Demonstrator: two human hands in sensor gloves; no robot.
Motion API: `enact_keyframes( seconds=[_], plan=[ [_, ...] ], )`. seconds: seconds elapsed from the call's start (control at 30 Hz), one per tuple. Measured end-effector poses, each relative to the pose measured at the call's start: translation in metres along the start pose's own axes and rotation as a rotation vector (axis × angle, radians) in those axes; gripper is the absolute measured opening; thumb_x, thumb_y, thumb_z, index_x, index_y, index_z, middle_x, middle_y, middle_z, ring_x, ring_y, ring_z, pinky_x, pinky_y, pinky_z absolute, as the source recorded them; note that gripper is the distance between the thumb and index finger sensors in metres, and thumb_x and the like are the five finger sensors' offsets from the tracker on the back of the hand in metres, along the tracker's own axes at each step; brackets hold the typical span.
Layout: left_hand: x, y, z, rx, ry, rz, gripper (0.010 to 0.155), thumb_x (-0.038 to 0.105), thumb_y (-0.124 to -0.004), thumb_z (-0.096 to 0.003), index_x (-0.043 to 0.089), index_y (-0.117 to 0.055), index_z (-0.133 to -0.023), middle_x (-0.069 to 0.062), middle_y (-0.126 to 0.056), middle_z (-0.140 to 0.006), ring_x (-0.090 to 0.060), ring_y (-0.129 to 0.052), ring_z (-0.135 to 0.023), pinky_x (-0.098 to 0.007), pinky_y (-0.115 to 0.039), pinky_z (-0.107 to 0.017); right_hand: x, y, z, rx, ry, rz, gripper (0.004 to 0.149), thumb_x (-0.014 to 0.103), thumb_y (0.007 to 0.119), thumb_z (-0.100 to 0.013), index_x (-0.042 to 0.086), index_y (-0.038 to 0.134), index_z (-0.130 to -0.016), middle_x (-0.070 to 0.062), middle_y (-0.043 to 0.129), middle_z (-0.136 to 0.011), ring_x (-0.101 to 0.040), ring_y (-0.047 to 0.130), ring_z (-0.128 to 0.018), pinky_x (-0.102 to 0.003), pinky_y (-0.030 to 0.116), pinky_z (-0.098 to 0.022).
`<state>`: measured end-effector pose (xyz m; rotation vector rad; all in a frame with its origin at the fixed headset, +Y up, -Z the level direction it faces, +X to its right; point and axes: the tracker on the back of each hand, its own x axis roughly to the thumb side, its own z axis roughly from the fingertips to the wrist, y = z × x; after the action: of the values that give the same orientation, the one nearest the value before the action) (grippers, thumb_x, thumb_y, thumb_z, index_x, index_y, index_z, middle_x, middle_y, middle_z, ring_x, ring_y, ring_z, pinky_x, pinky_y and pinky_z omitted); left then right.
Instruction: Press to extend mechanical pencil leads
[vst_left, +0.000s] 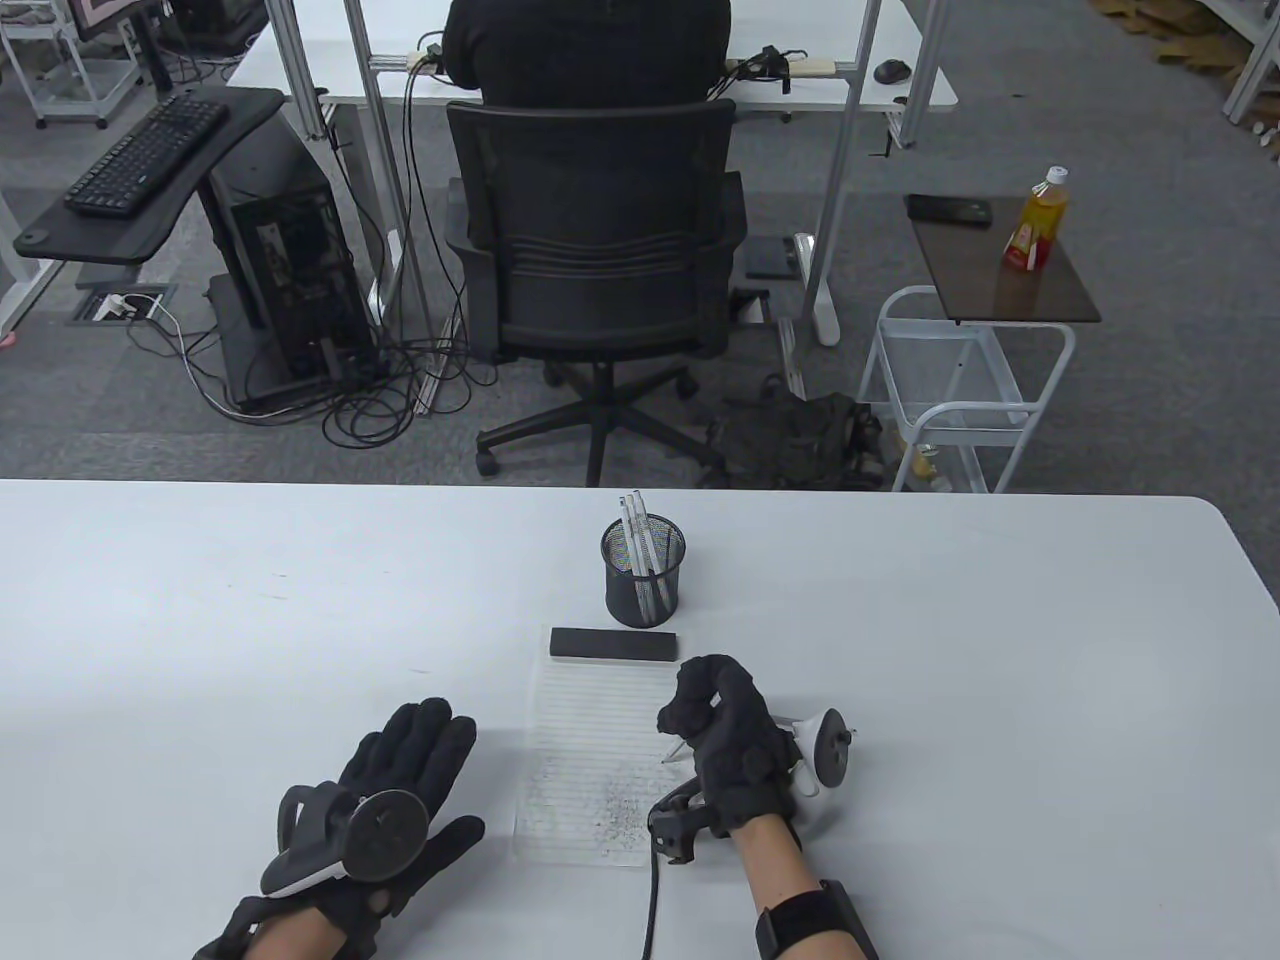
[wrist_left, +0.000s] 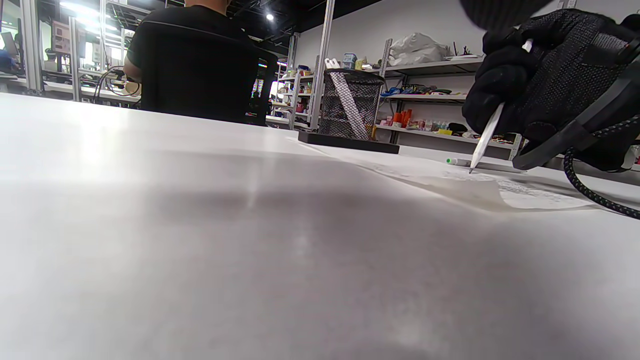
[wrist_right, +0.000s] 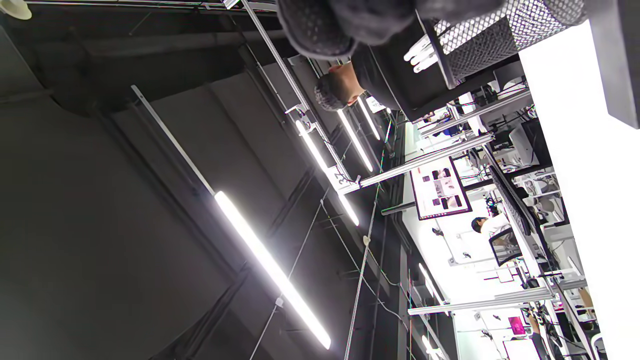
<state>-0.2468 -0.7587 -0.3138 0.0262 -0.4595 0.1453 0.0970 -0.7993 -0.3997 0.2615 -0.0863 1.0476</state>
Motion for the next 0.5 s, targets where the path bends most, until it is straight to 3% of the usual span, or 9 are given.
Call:
enact_keyframes(
  seconds=[0.17,0.3,0.37,0.4,0.5],
  plan=[
    [0.000,0.000,0.000,0.001,0.000,-0.001,0.089,0.064,-0.064,-0.0447,0.023,-0.026,-0.114,-0.013,-0.025,-0.120,-0.047,-0.037,-0.111,-0.064,-0.045,-0.076,0.001,0.001,0.001,0.001,-0.006,-0.016,0.056,0.049,0.057,-0.059,0.003,0.081,-0.080,-0.012,0.084,-0.054,-0.040,0.083,-0.042,-0.068,0.070,-0.047],
    [0.000,0.000,0.000,0.000,0.000,-0.002,0.089,0.064,-0.065,-0.0447,0.023,-0.026,-0.114,-0.013,-0.025,-0.120,-0.047,-0.037,-0.111,-0.064,-0.045,-0.076,0.009,0.004,0.000,0.064,0.031,-0.018,0.061,0.051,0.060,-0.060,0.001,0.069,-0.093,-0.017,0.078,-0.068,-0.044,0.078,-0.056,-0.071,0.064,-0.054],
    [0.000,0.000,0.000,-0.002,0.000,-0.002,0.089,0.064,-0.064,-0.0447,0.023,-0.026,-0.114,-0.013,-0.025,-0.120,-0.047,-0.037,-0.111,-0.064,-0.045,-0.076,0.015,0.007,0.000,0.097,0.064,0.031,0.060,0.044,0.063,-0.061,0.001,0.057,-0.102,-0.020,0.070,-0.082,-0.048,0.072,-0.067,-0.071,0.062,-0.057],
    [0.000,0.000,0.000,-0.002,0.000,0.000,0.089,0.064,-0.065,-0.0447,0.023,-0.026,-0.114,-0.014,-0.025,-0.120,-0.047,-0.037,-0.111,-0.064,-0.045,-0.076,0.020,0.007,-0.002,0.100,0.085,0.050,0.056,0.034,0.065,-0.060,0.000,0.052,-0.104,-0.021,0.065,-0.086,-0.049,0.068,-0.070,-0.070,0.063,-0.058],
    [0.000,-0.001,-0.001,-0.004,-0.001,-0.002,0.089,0.064,-0.065,-0.0447,0.023,-0.026,-0.114,-0.013,-0.025,-0.120,-0.047,-0.037,-0.111,-0.064,-0.045,-0.076,0.035,0.007,-0.003,0.030,0.140,0.180,0.051,0.017,0.065,-0.055,0.002,0.052,-0.102,-0.023,0.059,-0.089,-0.049,0.070,-0.070,-0.065,0.070,-0.054]
  ],
)
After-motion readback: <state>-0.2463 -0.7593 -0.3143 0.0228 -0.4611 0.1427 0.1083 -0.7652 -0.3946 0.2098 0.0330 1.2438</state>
